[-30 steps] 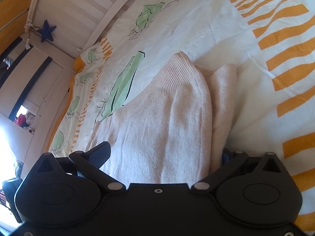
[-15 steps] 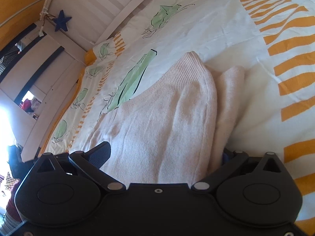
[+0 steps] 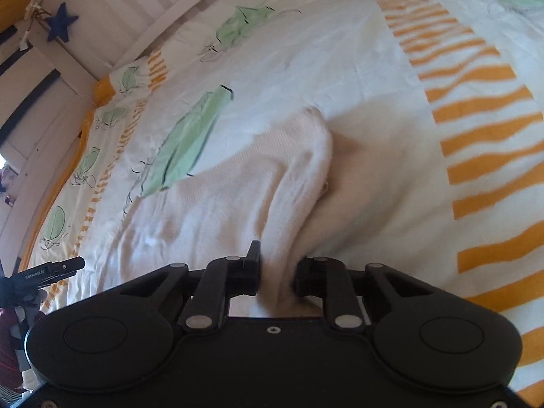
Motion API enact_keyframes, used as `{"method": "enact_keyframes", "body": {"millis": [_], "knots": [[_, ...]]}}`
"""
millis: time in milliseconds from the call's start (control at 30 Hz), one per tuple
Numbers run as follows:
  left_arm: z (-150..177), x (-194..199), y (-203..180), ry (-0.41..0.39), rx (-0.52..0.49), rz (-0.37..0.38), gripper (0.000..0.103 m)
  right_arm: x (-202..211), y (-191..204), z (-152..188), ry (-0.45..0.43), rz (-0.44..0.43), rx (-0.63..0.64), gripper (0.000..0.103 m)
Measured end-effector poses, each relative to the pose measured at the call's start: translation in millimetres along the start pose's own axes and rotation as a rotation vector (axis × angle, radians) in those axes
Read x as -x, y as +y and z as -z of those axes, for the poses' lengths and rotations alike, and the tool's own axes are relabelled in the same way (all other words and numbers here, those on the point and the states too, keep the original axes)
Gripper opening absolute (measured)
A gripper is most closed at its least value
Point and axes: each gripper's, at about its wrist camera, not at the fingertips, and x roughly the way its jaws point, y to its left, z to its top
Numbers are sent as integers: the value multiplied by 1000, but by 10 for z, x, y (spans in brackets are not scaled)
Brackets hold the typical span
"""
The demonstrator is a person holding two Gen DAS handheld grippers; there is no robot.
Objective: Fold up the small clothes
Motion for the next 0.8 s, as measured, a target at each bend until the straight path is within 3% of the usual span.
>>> {"method": "enact_keyframes", "body": {"millis": [167,500,800], "knots": [[-33,-31,51,13,6,-11,90,12,519,-97,-19,-78,58,27],[-149,70,233,-8,85,78,90,-499,1390,-41,27,-233,95,27],[-224,123,427,-16,122,86,90,-961,1801,298,69,-200,162,27]]}}
